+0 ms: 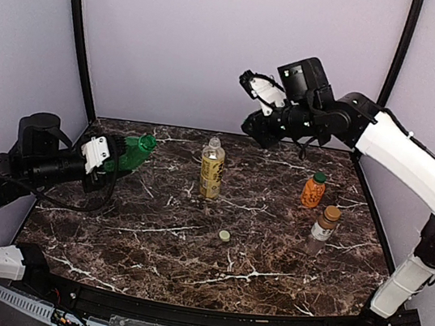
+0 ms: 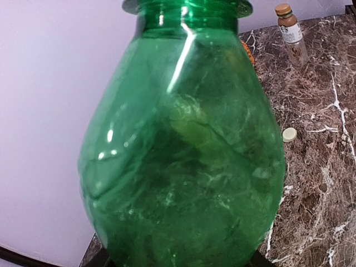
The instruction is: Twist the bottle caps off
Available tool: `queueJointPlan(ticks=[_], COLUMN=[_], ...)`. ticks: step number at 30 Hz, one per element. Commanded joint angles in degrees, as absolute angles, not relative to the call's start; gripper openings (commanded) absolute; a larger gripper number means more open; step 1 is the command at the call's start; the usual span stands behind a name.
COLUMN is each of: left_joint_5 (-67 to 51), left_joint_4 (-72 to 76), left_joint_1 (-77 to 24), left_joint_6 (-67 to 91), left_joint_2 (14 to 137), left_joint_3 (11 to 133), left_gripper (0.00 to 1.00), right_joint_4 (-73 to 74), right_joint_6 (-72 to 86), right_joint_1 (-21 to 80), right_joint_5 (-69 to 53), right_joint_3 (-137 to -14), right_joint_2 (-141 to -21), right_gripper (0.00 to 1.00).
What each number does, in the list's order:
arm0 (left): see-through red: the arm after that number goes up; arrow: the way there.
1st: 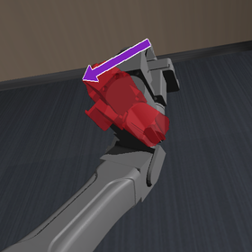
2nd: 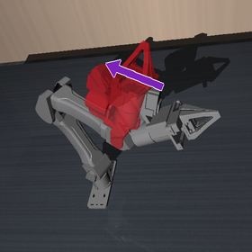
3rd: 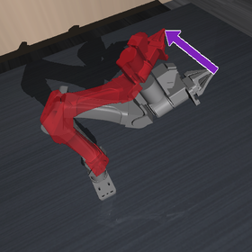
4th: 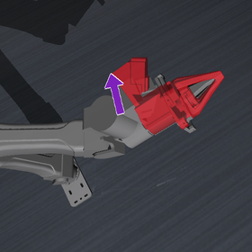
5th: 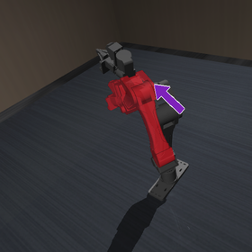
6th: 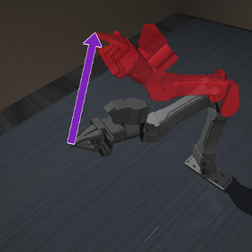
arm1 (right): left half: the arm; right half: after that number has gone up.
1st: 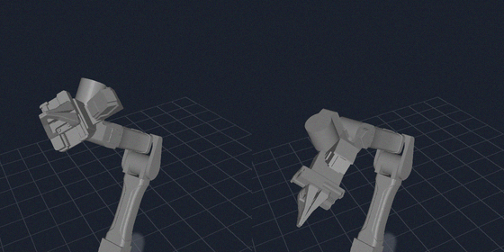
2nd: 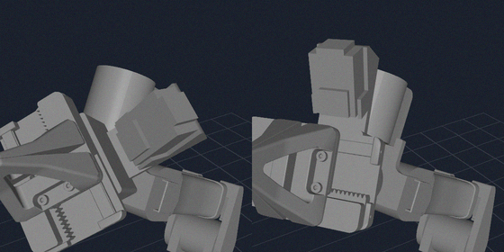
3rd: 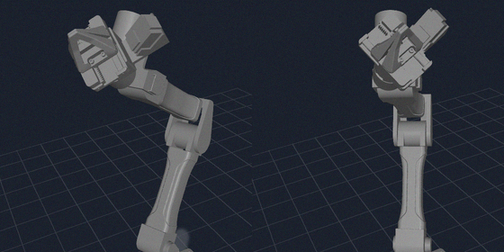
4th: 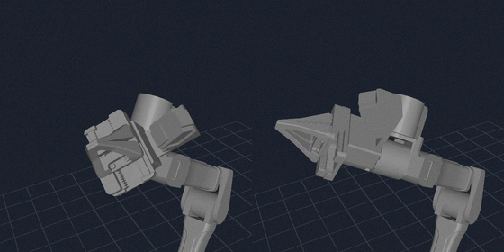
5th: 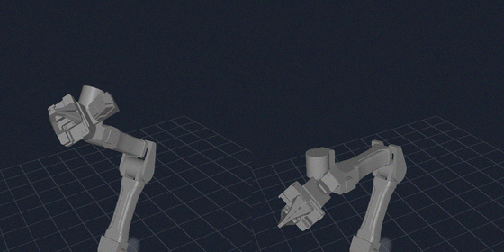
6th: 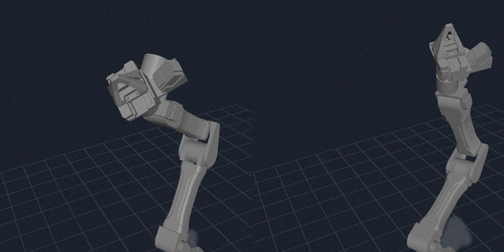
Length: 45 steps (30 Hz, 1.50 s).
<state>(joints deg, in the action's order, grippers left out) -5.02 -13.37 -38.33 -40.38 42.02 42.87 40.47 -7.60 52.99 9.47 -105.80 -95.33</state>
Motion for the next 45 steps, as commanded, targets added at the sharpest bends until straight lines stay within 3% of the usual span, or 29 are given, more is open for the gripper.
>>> queueJointPlan(ticks=[1,6,23,26,30,34,40,45], left_joint_5=[-5.49,-8.54,-8.86,-8.67,-9.64,-12.56,-19.88,-25.75], left_joint_4=[-10.84,-11.8,-11.59,-11.69,-12.12,-12.79,-13.61,-13.11], left_joint_1=[-36.86,-35.96,-34.8,-34.78,-34.8,-34.78,-34.79,-34.72], left_joint_6=[-33.01,-30.2,-31.95,-32.44,-32.97,-32.54,-29.44,-26.34], left_joint_2=[40.63,39.95,39.24,39.18,39.15,39.28,39.57,40.09], left_joint_3=[42.0,42.19,42.4,42.72,43.2,43.81,45.41,47.43], left_gripper=[0.01,0.01,0.01,0.01,0.01,0.01,0.01,0.01], right_joint_4=[53.26,49.64,45.44,45.64,47.34,51.28,44.73,6.31], right_joint_6=[16.41,19.85,21.55,21.56,21.67,20.13,8.62,-10.76], right_joint_1=[48.15,46.1,44.7,44.66,44.65,44.65,47.67,58.86], right_joint_5=[9.14,5.69,1.07,1.15,0.79,2.09,1.15,-18.32], right_joint_3=[-96.59,-89.69,-85.65,-85.77,-86.93,-90.69,-97.92,-82.67], right_joint_2=[-99.79,-103.94,-119.18,-119.77,-118.72,-114.63,-101.01,-84.97], right_gripper=[0.0,0.0,0.0,0.13,0.62,0.97,0.98,0.98])
